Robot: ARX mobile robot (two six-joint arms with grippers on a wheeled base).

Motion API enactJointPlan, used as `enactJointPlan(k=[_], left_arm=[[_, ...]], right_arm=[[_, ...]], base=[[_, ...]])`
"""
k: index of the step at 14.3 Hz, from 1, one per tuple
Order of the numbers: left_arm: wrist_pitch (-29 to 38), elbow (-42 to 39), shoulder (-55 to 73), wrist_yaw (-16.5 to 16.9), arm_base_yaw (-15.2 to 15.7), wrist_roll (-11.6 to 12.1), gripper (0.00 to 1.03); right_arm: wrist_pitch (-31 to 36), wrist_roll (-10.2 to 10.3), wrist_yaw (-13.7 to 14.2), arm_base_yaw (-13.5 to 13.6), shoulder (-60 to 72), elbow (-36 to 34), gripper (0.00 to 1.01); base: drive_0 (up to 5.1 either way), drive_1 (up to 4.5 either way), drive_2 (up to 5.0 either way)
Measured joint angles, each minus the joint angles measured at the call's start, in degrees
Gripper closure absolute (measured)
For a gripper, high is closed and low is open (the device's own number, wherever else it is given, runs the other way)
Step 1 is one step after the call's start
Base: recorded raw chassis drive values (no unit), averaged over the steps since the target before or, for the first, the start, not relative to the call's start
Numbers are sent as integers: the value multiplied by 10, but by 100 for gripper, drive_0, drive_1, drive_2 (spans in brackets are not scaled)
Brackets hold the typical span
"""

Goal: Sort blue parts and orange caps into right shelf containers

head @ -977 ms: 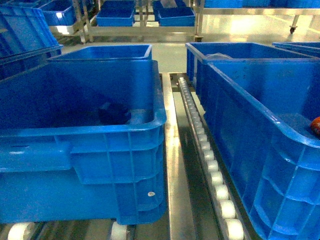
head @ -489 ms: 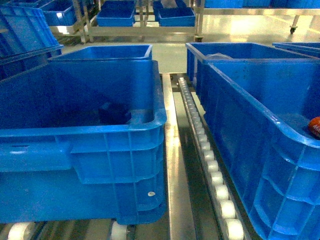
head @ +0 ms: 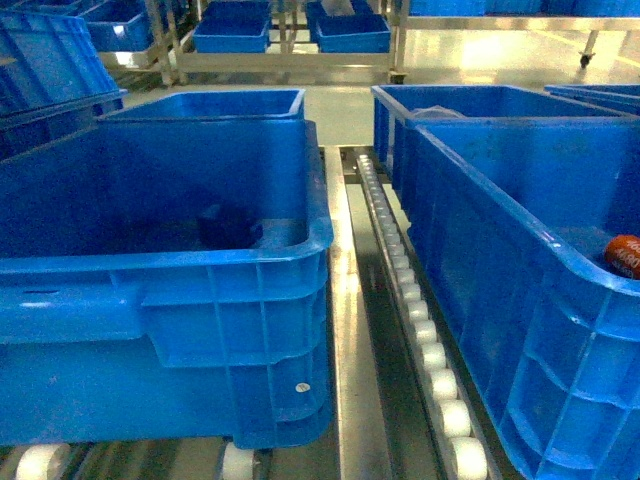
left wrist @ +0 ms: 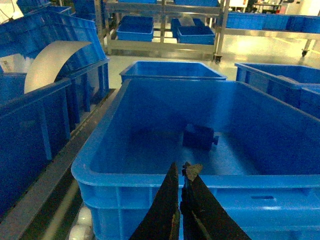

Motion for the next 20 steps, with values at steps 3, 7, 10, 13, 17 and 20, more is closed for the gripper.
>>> enactJointPlan(k=[3, 7, 10, 13, 17, 20], left_arm=[[-78, 0, -88, 0, 0, 0, 101], [-155, 0, -167, 0, 0, 0, 101], [-200, 0, -212, 0, 0, 0, 101], [-235, 0, -246, 0, 0, 0, 101], [-337, 3, -350, 0, 0, 0, 101], [-348, 0, -351, 0, 0, 1, 101]], right_arm=[[-70, 0, 0, 0, -74, 0, 100], [-141, 0, 0, 0, -146, 0, 100], [-178, 0, 0, 0, -184, 0, 100], [-224, 1, 0, 0, -223, 0, 100], [-305, 2, 0, 0, -304, 0, 100], [-304, 2, 0, 0, -304, 0, 100]], base=[[0, 0, 0], [0, 0, 0], [0, 0, 0], [0, 0, 0], [0, 0, 0], [0, 0, 0]])
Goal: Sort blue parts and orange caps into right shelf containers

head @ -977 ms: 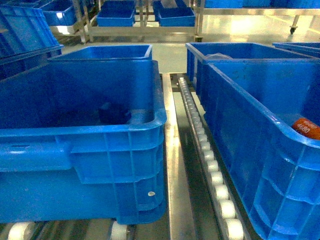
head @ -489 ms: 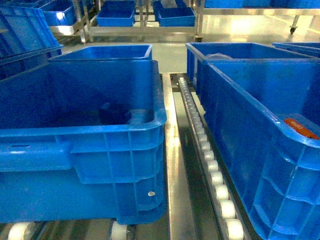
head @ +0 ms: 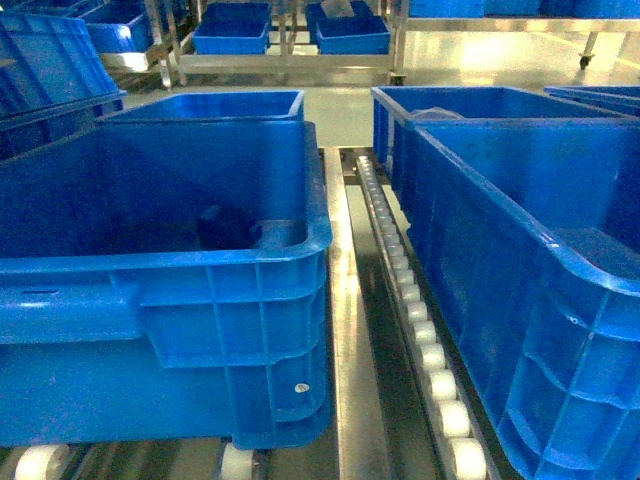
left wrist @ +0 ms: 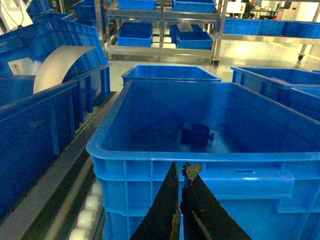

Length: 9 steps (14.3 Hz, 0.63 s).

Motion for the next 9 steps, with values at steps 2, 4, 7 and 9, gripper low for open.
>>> enactJointPlan(k=[2, 4, 7, 9], left_arm=[[0, 0, 0, 0, 0, 0, 86], [0, 0, 0, 0, 0, 0, 58], [0, 0, 0, 0, 0, 0, 20], [0, 0, 0, 0, 0, 1, 5]], right_arm=[[0, 0, 0, 0, 0, 0, 84], [0, 0, 0, 0, 0, 0, 57], [0, 0, 0, 0, 0, 0, 18], [0, 0, 0, 0, 0, 0, 3]], base=[[0, 0, 0], [0, 0, 0], [0, 0, 0], [0, 0, 0]])
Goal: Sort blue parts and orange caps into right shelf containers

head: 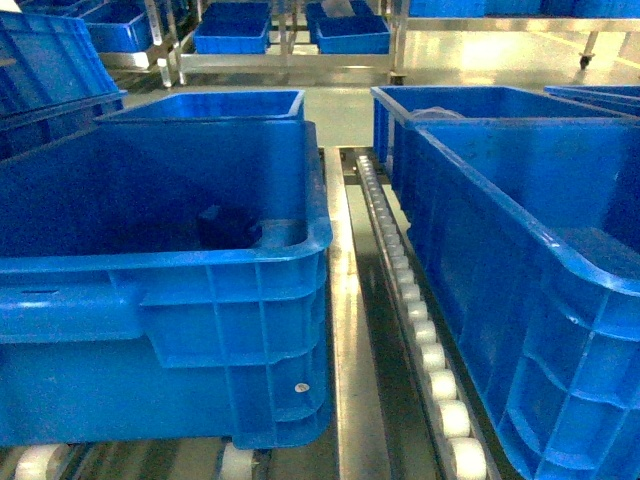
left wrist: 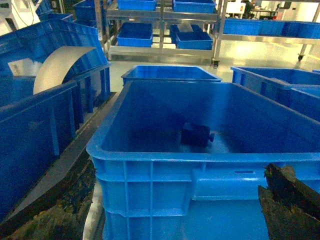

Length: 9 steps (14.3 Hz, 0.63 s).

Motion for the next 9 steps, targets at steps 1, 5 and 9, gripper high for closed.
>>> enactJointPlan(k=[1, 5, 9], left_arm=[[0, 0, 0, 0, 0, 0, 5], [0, 0, 0, 0, 0, 0, 5], [0, 0, 0, 0, 0, 0, 5]], right_arm=[[0, 0, 0, 0, 0, 0, 3], [0, 0, 0, 0, 0, 0, 3], [0, 0, 0, 0, 0, 0, 3]], base=[[0, 0, 0], [0, 0, 0], [0, 0, 0]])
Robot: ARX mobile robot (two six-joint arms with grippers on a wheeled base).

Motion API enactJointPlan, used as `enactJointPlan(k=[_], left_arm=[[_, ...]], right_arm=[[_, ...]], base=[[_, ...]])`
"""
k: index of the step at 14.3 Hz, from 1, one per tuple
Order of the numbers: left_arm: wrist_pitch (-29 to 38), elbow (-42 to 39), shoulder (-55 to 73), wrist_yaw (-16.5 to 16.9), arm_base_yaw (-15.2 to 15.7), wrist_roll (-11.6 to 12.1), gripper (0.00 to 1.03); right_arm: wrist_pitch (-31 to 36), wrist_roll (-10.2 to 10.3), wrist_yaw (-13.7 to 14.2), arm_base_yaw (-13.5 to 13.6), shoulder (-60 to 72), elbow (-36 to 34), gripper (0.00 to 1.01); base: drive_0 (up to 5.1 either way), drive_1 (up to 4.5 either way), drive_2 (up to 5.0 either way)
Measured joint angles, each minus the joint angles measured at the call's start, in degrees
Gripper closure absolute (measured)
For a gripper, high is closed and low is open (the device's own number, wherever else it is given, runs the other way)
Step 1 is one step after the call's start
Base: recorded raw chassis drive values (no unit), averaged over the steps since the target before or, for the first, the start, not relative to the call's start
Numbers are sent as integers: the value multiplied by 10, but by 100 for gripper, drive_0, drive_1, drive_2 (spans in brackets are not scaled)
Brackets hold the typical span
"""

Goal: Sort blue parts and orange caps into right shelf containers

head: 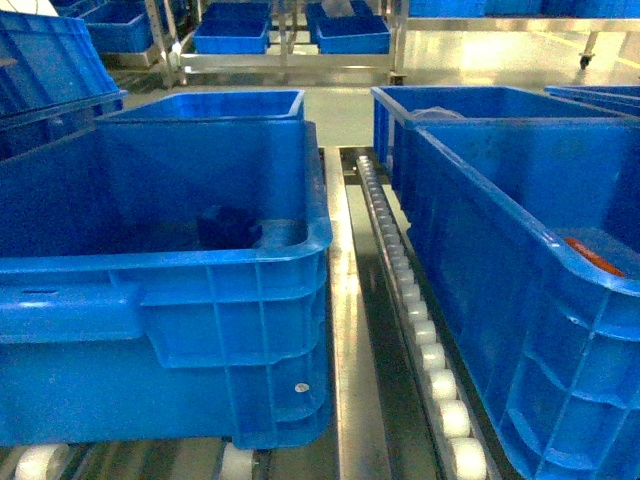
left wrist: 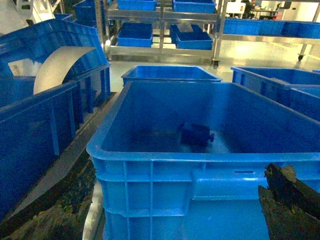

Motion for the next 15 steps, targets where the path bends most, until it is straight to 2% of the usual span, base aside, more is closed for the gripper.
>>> enactJointPlan(k=[15], left_arm=[[0, 0, 0, 0, 0, 0, 5]], right_arm=[[0, 0, 0, 0, 0, 0, 3]], base=[[0, 0, 0]])
